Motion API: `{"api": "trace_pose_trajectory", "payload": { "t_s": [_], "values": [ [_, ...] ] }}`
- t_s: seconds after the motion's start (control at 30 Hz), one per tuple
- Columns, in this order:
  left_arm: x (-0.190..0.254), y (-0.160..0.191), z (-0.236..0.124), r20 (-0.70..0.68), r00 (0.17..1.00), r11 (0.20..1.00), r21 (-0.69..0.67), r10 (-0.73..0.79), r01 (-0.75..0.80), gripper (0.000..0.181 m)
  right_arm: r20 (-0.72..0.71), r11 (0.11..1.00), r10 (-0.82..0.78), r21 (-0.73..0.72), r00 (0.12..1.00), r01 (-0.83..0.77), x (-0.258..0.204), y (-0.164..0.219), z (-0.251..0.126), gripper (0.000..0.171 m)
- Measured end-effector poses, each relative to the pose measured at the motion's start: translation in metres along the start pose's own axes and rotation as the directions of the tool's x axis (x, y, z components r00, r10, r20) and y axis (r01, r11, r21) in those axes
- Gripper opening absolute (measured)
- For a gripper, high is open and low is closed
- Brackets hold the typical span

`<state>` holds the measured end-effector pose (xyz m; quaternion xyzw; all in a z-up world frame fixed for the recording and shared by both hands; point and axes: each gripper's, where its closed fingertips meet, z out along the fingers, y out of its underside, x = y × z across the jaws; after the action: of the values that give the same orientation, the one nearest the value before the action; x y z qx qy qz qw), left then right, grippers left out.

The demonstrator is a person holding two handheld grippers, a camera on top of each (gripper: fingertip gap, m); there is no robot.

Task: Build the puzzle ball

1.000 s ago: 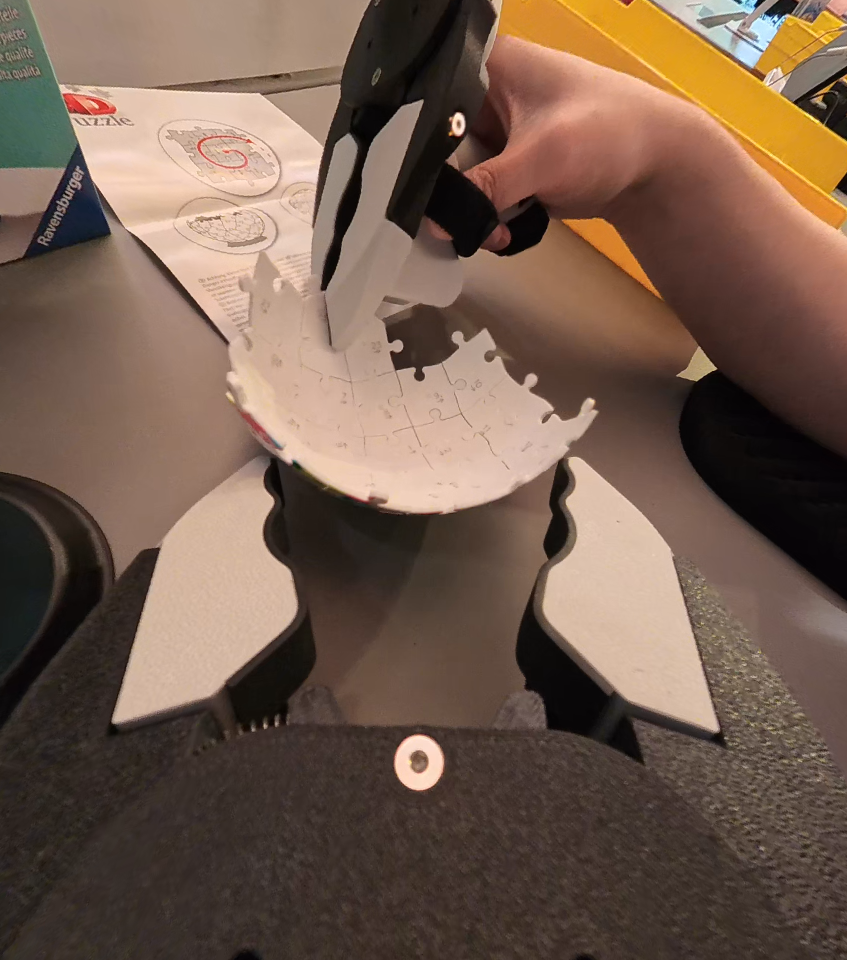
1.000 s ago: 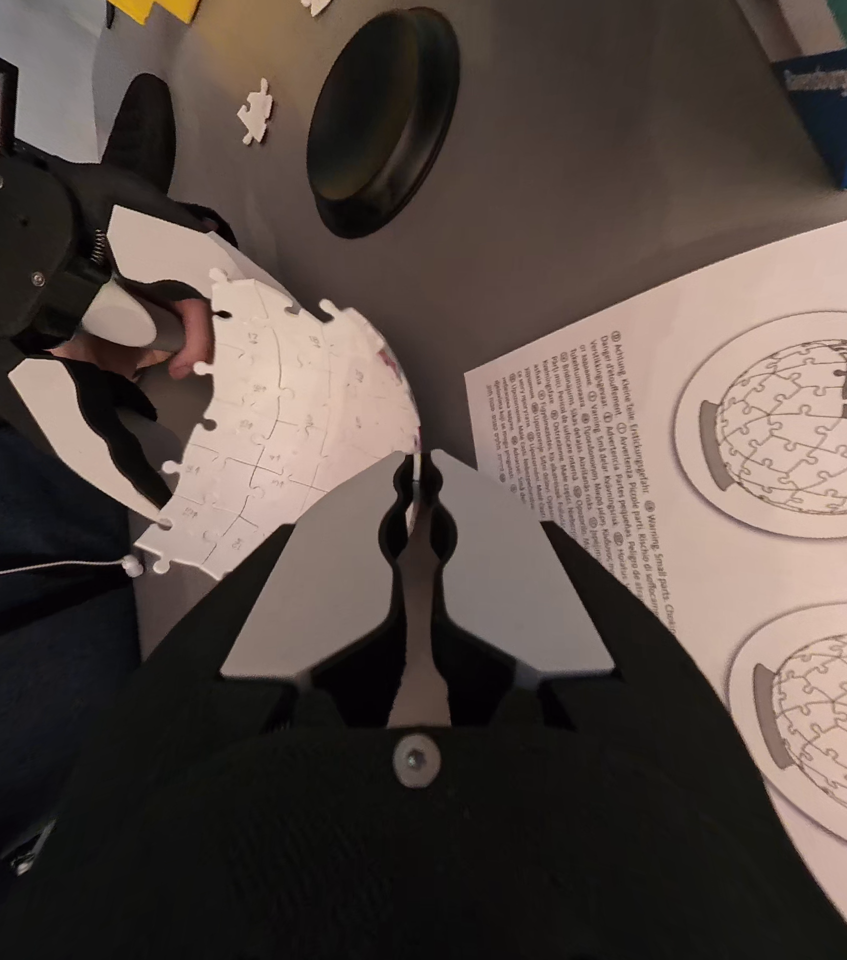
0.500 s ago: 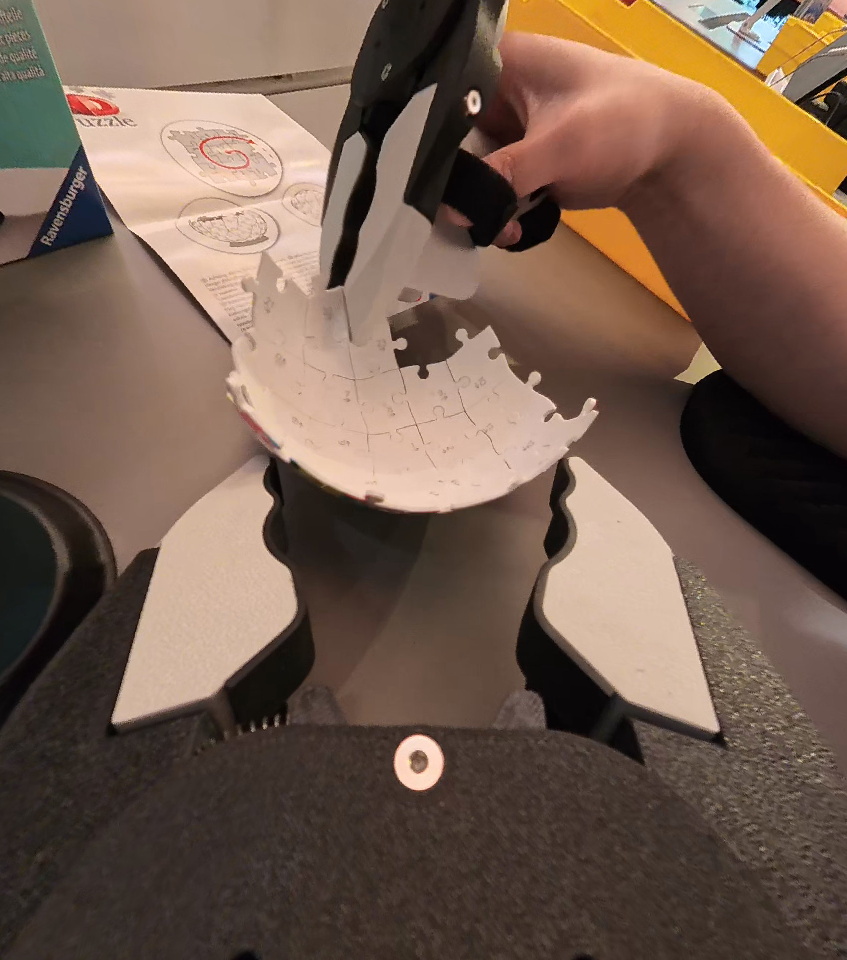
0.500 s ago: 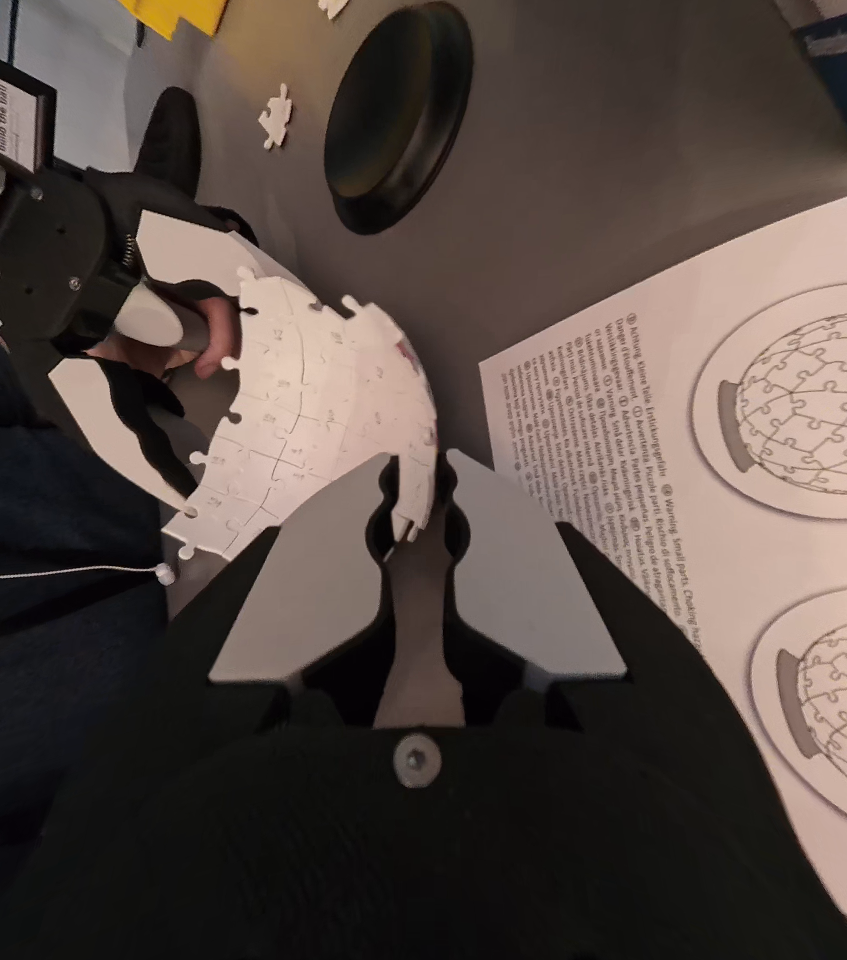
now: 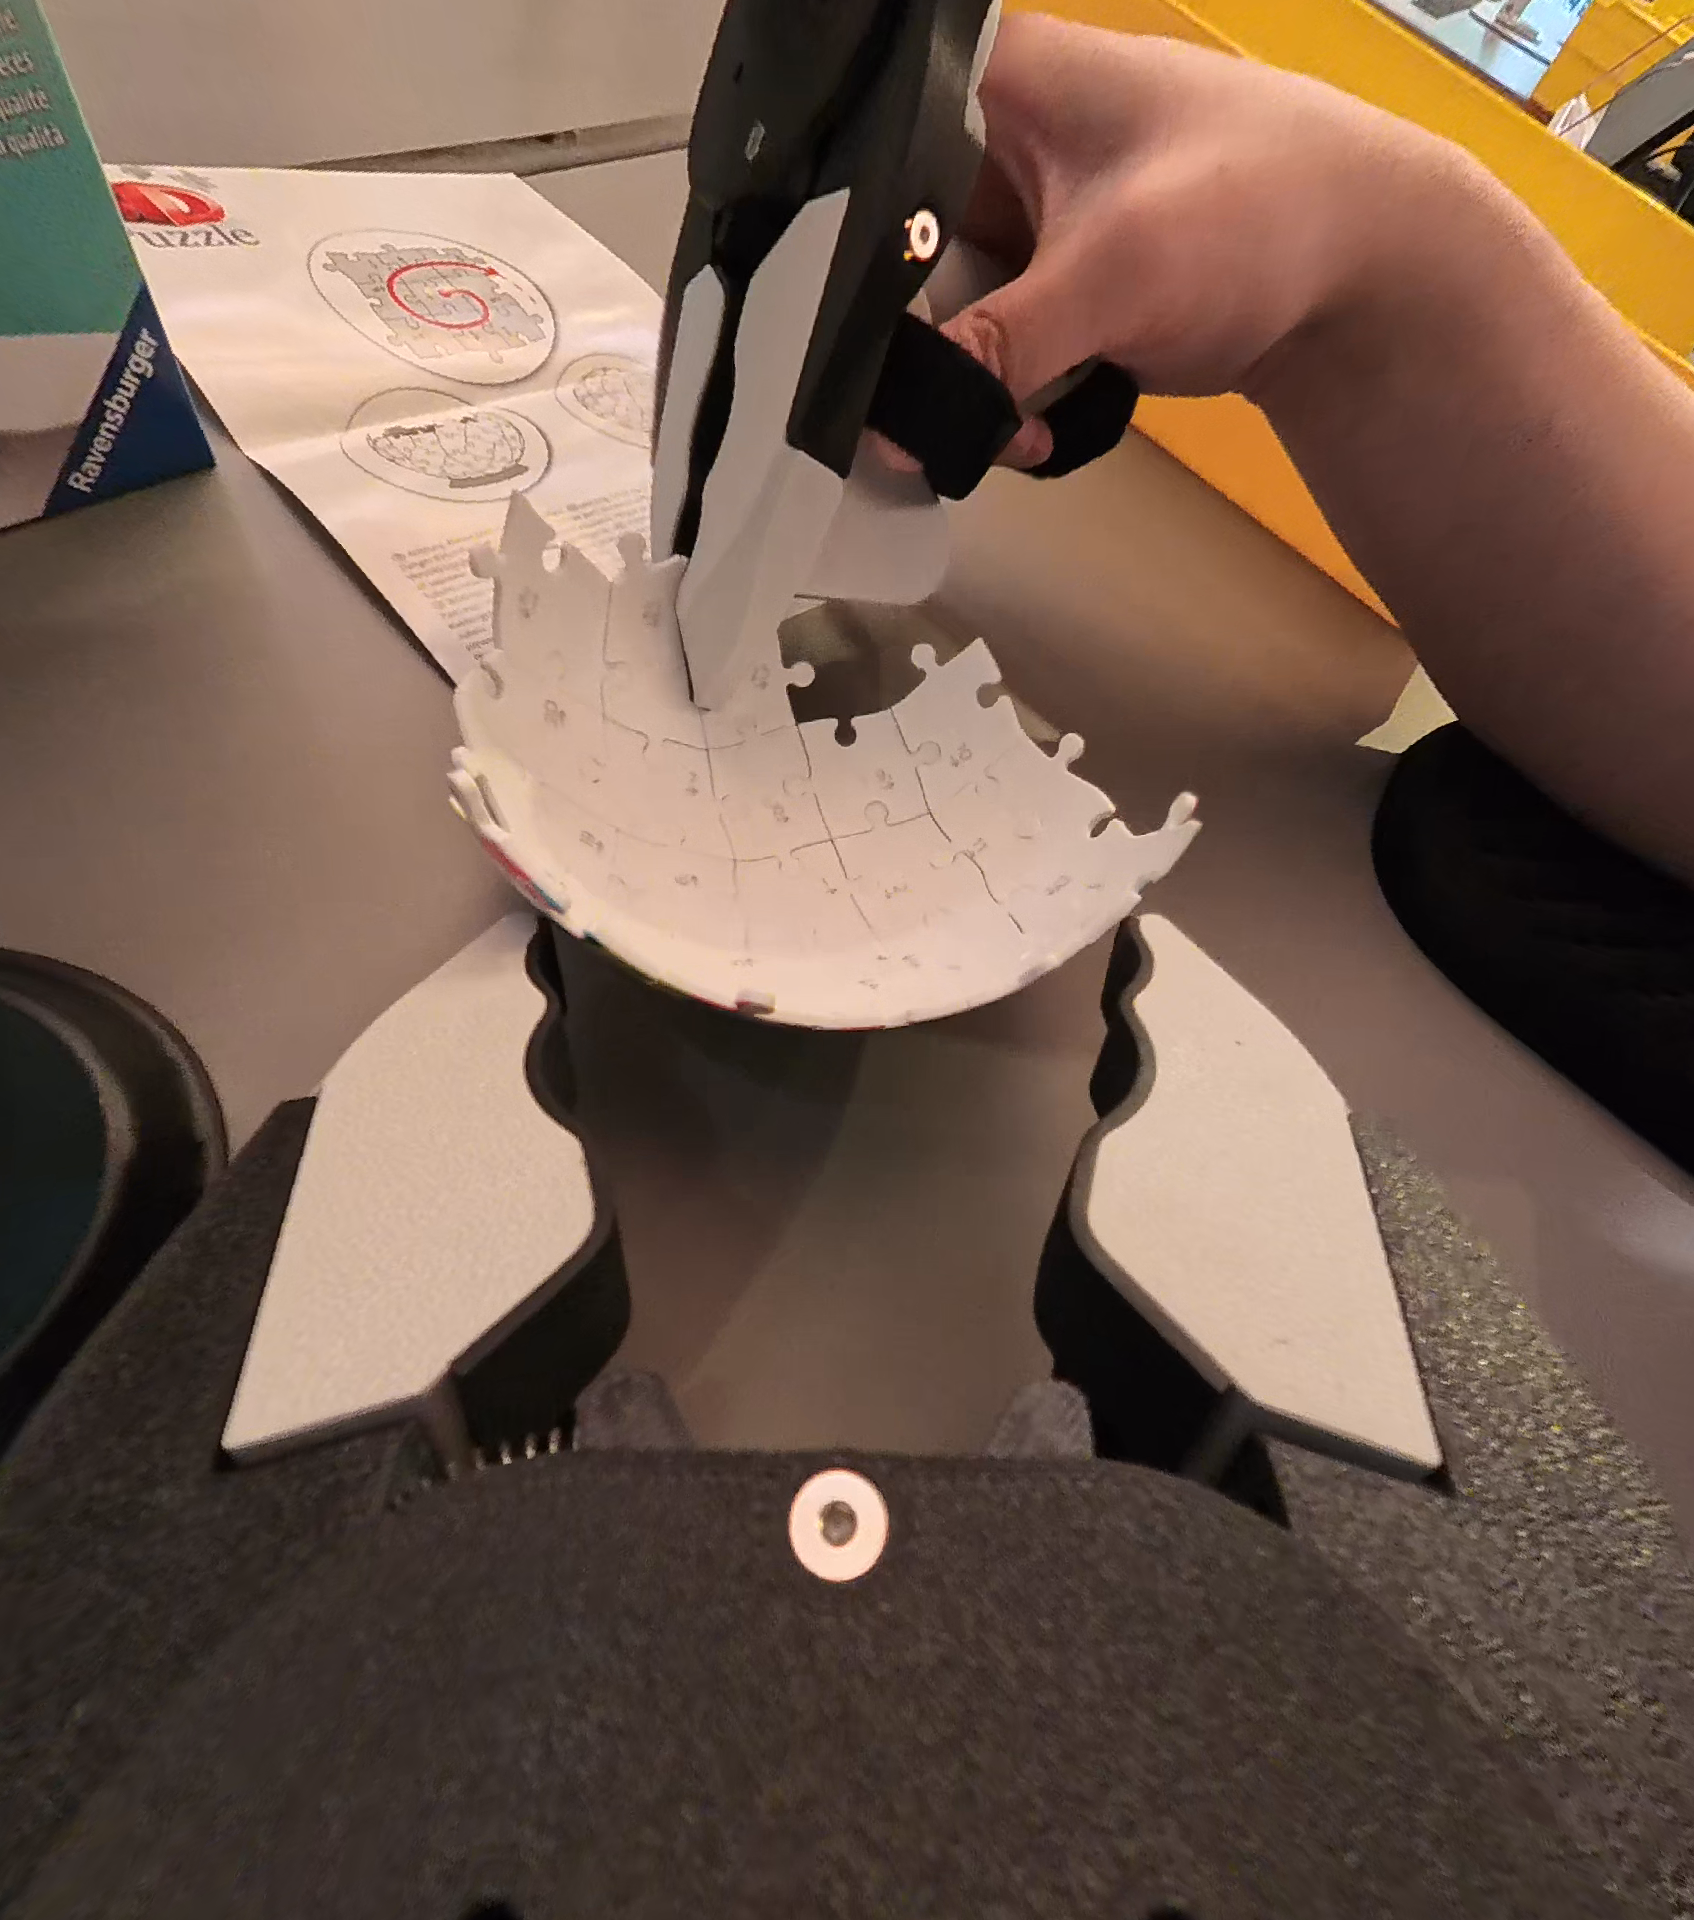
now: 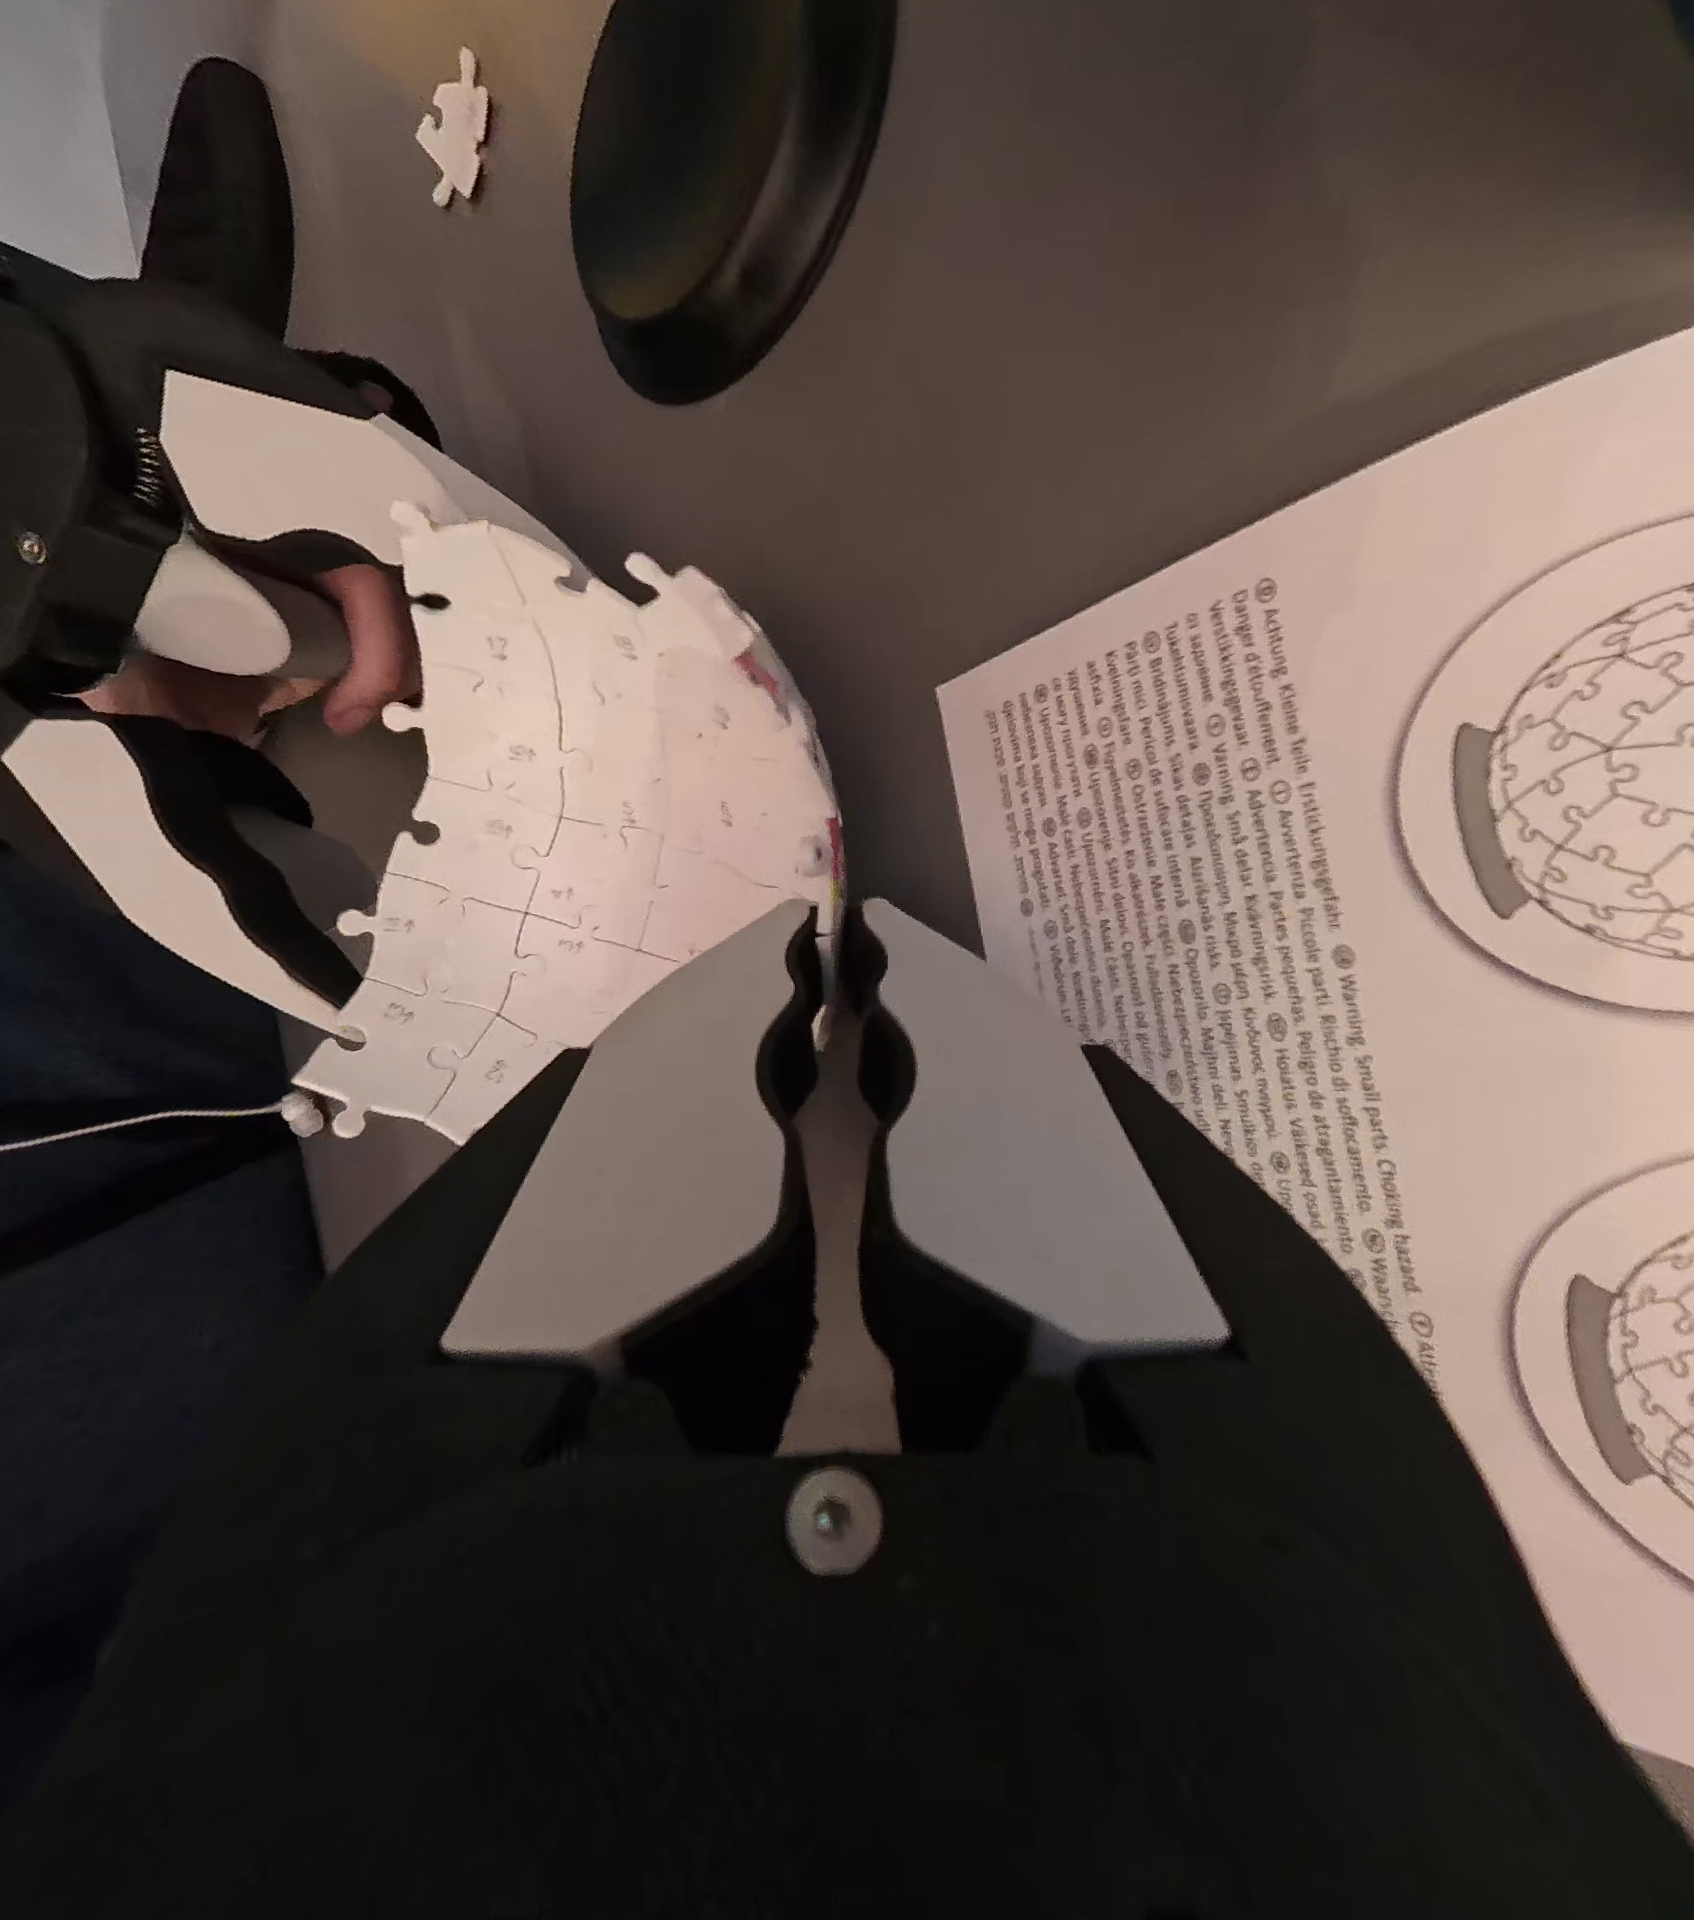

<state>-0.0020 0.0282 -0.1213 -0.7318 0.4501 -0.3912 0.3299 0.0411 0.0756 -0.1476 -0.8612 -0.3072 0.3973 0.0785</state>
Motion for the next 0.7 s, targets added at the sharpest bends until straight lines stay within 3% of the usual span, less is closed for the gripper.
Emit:
{"api": "trace_pose_trajectory", "payload": {
  "t_s": [0.17,0.23,0.6,0.7],
  "values": [
    [0.001,0.001,-0.002,-0.003,1.000,1.000,0.004,-0.006,0.006,0.099,0.020,1.000,-0.025,0.018,0.999,0.025,-0.002,0.000,0.003,0.005],
    [0.002,0.003,-0.004,-0.006,1.000,1.000,0.000,-0.009,0.009,0.099,0.024,1.000,-0.028,0.013,0.999,0.028,-0.002,0.002,0.004,0.023],
    [0.004,0.010,-0.005,-0.008,1.000,0.999,-0.035,-0.006,0.006,0.100,0.046,0.994,-0.099,-0.045,0.994,0.101,-0.011,0.012,0.007,0.006],
    [0.007,0.011,-0.007,-0.013,1.000,0.999,-0.028,-0.024,0.024,0.102,0.086,0.996,-0.067,-0.048,0.994,0.071,-0.016,0.013,0.009,0.025]
  ]
}}
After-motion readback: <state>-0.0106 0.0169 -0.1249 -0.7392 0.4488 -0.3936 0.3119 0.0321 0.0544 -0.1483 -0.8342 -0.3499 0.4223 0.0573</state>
